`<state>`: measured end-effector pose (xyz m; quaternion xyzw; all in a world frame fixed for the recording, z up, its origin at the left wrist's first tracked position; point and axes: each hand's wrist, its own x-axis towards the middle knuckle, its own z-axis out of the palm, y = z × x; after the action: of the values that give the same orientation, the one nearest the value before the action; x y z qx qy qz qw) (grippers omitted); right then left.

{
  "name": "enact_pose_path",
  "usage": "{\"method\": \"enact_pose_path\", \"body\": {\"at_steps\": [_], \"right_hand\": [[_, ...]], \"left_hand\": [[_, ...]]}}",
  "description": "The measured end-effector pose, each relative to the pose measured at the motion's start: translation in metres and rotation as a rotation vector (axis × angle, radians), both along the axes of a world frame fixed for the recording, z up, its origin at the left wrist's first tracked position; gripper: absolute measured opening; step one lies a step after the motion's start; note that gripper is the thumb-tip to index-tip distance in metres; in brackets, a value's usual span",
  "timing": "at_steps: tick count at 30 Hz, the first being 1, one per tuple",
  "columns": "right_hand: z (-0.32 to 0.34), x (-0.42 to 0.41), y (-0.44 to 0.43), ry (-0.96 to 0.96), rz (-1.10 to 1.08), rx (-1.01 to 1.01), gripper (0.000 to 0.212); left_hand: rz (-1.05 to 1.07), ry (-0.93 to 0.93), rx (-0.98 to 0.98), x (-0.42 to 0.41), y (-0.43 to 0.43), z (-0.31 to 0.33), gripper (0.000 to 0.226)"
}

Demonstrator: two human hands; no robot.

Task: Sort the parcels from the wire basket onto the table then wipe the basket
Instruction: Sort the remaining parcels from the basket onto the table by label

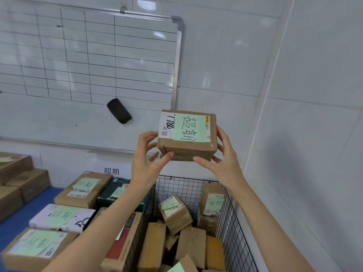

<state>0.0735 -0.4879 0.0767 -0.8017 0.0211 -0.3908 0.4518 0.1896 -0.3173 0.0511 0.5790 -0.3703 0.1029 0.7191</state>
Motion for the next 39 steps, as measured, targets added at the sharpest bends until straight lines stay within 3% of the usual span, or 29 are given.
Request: {"method": "enact_pose_path", "body": {"at_steps": [10,16,21,26,31,39], "right_hand": [[0.004,-0.010,-0.005,-0.059,-0.029,0.021,0.104],[0.006,-0.019,-0.013,-0.015,0.003,0.009,0.101],[0.008,-0.021,-0.011,-0.003,0.026,-0.070,0.111],[0.011,-0.019,-0.008,-0.038,0.019,-0.128,0.113],[0.010,-0.015,-0.006,-0.119,-0.064,-0.148,0.101],[-0.006,0.001,0.007,-0.174,-0.141,-0.020,0.096]], "left_hand": [[-0.141,-0.104,0.121,-0.002,0.013,0.006,0.071],[-0.155,-0.174,0.202,0.003,0.020,0.007,0.094],[-0.133,-0.251,0.302,0.008,0.020,0.004,0.115],[-0.042,-0.329,0.345,0.014,0.019,0.000,0.110],[-0.139,-0.223,0.264,0.009,0.019,0.003,0.106],[-0.049,-0.177,0.142,0.004,0.030,0.005,0.090]]}}
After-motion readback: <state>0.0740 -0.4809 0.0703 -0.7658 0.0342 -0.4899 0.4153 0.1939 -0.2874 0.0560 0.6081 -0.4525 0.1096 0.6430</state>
